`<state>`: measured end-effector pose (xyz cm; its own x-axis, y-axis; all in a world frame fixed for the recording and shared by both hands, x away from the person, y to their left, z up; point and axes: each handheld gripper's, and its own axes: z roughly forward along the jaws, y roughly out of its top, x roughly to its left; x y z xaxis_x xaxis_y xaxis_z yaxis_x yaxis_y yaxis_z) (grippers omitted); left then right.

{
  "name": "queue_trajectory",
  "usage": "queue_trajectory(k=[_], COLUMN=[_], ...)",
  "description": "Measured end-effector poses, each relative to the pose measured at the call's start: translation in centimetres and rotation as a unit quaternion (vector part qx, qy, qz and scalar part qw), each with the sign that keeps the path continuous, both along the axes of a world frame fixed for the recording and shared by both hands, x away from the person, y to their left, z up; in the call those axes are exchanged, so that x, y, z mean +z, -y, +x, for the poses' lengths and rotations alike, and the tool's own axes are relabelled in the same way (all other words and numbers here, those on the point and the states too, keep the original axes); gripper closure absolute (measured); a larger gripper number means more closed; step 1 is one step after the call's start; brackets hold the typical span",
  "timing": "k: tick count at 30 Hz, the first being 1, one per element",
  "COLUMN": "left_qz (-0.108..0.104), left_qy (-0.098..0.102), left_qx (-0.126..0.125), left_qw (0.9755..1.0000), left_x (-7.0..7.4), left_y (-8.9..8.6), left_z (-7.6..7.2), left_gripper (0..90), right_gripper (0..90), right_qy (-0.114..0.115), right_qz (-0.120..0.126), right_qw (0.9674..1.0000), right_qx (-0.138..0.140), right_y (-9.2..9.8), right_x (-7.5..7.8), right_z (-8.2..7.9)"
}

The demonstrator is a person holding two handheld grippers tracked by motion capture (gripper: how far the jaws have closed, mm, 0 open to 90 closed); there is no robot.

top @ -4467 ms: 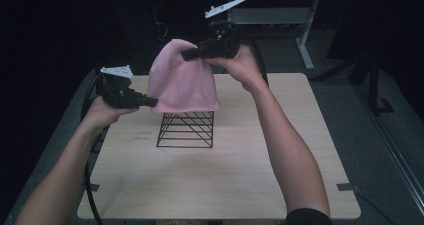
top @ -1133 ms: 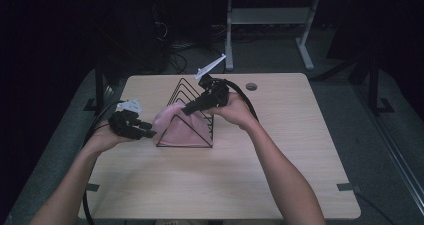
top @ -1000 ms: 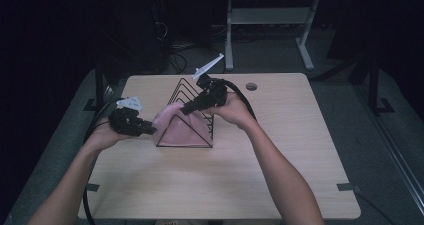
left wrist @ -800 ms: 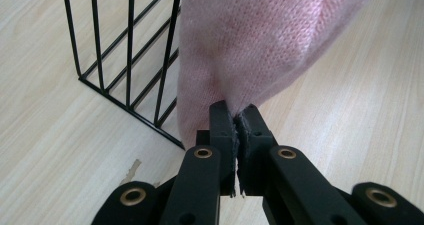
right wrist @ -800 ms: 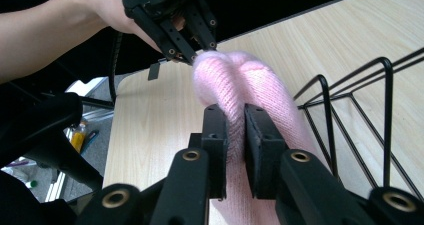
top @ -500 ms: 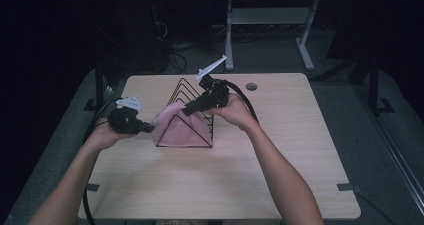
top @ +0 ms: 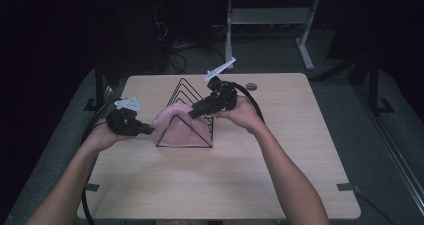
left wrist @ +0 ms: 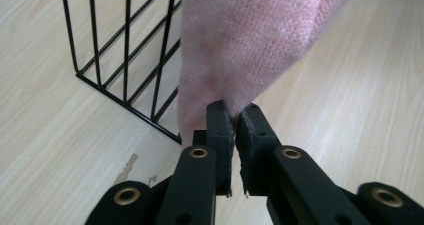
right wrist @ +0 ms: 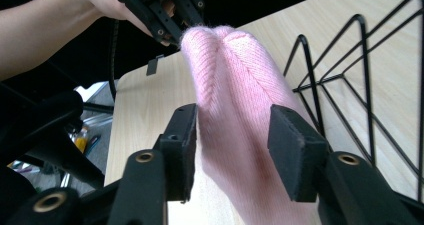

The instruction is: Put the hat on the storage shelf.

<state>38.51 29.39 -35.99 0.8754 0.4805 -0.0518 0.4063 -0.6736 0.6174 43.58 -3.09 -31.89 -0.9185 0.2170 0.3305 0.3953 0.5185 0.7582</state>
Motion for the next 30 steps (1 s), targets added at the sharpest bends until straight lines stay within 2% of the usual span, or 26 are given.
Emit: queue_trajectory(k=[3,5,11,13,16,19,22,30], left_qz=[0.002,-0.004,-0.004,-0.015,-0.018,-0.015,-0.017,-0.015], left_qy=[0.002,0.0,0.001,-0.003,-0.009,-0.011,-0.01,-0.01], left_qx=[-0.003,0.002,0.01,0.017,0.028,0.034,0.038,0.043], left_qw=[1.0,1.0,0.9999,0.9997,0.9994,0.9992,0.9991,0.9989], left_x=[0.1,0.2,0.5,0.4,0.2,0.0,0.0,-0.1], left_y=[-0.1,-0.1,-0.3,-0.5,-0.8,-1.0,-1.1,-1.2], left_z=[-0.1,-0.2,-0.5,-0.7,-0.8,-0.9,-1.0,-1.3], left_gripper=[79.6,76.0,66.5,65.3,62.4,60.5,58.9,55.4], right_gripper=[49.0,45.8,40.5,39.8,39.1,37.5,37.3,35.4], right_qy=[0.0,-0.002,-0.001,0.002,0.002,-0.005,-0.008,-0.01], right_qz=[0.009,0.007,0.001,-0.004,-0.003,-0.009,-0.005,-0.007], right_qw=[0.9999,0.9997,0.9987,0.9983,0.9975,0.9965,0.9957,0.9937], right_qx=[-0.012,-0.022,-0.051,-0.059,-0.07,-0.083,-0.092,-0.112], right_y=[1.0,1.7,3.8,4.5,5.6,6.7,7.7,9.6], right_x=[0.1,0.1,0.0,-0.1,-0.4,-0.8,-1.1,-1.7], right_z=[-0.2,-0.4,-0.4,-0.4,-0.5,-0.6,-0.8,-1.3])
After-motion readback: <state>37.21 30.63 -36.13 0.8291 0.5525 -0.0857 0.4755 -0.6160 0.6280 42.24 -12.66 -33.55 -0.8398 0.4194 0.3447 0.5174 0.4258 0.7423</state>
